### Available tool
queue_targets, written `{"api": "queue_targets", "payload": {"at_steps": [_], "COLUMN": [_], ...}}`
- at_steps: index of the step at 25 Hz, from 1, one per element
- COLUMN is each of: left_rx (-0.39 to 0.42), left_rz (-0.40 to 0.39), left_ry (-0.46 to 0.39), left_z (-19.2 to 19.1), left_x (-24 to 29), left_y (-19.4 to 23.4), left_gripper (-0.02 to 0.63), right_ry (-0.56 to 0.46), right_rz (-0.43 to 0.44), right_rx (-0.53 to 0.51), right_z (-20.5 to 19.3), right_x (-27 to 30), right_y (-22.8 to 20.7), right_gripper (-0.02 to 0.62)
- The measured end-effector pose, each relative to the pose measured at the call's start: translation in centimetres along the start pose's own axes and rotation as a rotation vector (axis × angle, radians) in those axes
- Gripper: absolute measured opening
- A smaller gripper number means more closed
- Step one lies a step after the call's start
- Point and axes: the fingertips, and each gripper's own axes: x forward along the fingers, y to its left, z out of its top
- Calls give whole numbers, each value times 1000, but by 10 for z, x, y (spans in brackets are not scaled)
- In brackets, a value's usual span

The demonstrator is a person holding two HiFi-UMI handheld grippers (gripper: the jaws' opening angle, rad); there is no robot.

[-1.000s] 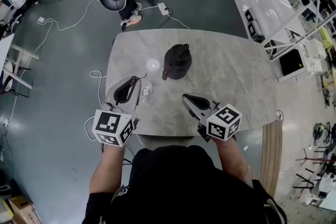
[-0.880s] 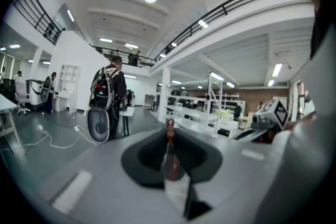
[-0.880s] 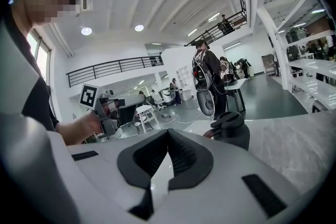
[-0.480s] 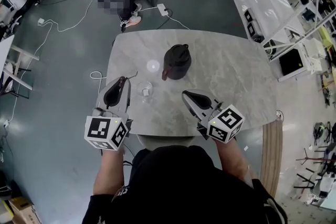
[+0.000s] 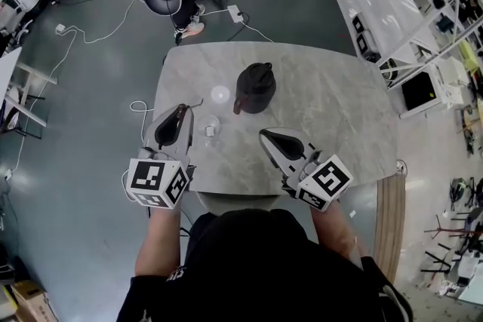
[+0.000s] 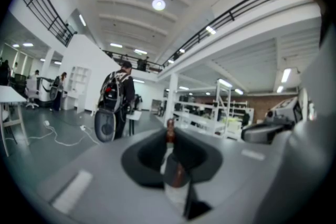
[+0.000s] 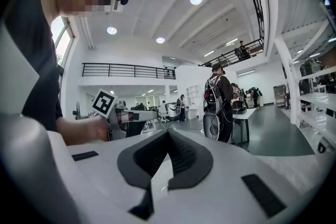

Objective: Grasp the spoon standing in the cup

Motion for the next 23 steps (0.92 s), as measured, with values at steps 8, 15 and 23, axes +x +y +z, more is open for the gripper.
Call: {"api": "queue_targets", "payload": {"at_steps": [8, 15, 23], "left_rx": [-2, -1, -4], "left_rz": [-12, -17, -21], "left_ry": [9, 15, 15], "left_z": [-7, -3, -8], "left_x": [-1, -2, -3], "left_y": [-10, -15, -12], "left_gripper": [46, 46, 46], "right_ry": [22, 20, 29], "right_rz": [32, 37, 42], "right_rx": [10, 14, 25], "right_z": [-10, -4, -13], "right_x": [-1, -2, 3], "right_y": [7, 8, 10], "right_gripper": [-9, -9, -9]}}
